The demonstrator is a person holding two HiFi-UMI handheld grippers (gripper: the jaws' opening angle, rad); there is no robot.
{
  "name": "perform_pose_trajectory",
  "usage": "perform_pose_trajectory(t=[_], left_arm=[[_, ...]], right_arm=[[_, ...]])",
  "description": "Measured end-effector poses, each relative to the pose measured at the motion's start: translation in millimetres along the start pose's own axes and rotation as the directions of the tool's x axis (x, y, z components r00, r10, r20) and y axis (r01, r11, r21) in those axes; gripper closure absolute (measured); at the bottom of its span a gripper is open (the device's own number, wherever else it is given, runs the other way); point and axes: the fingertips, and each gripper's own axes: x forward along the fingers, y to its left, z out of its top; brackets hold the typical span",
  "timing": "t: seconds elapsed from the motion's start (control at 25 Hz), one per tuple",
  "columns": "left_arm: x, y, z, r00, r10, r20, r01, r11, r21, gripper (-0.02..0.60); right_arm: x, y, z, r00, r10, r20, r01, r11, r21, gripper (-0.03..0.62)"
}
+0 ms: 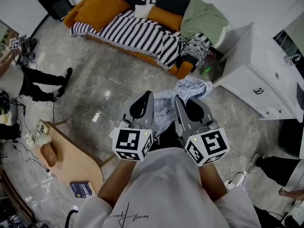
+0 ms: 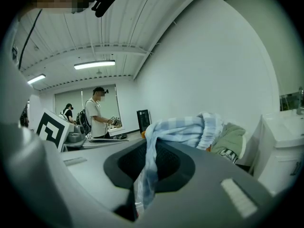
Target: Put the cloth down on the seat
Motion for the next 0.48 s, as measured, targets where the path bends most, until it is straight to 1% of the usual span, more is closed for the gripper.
perform_pose_trajectory(t=[0.28,0.48], left_arm=[[58,4,8,1.000,-0.013,-0.022,0.013,1.000,0.013,0.581],[105,-5,14,0.999,-0.049,-0.018,0.050,0.998,0.031,0.581]], right_arm=[[29,-45,8,1.000,0.000,-0.005,0.000,1.000,0.023,0.554],[49,-86,16,1.000,-0.004,-0.010,0.004,1.000,0.029,0.554]])
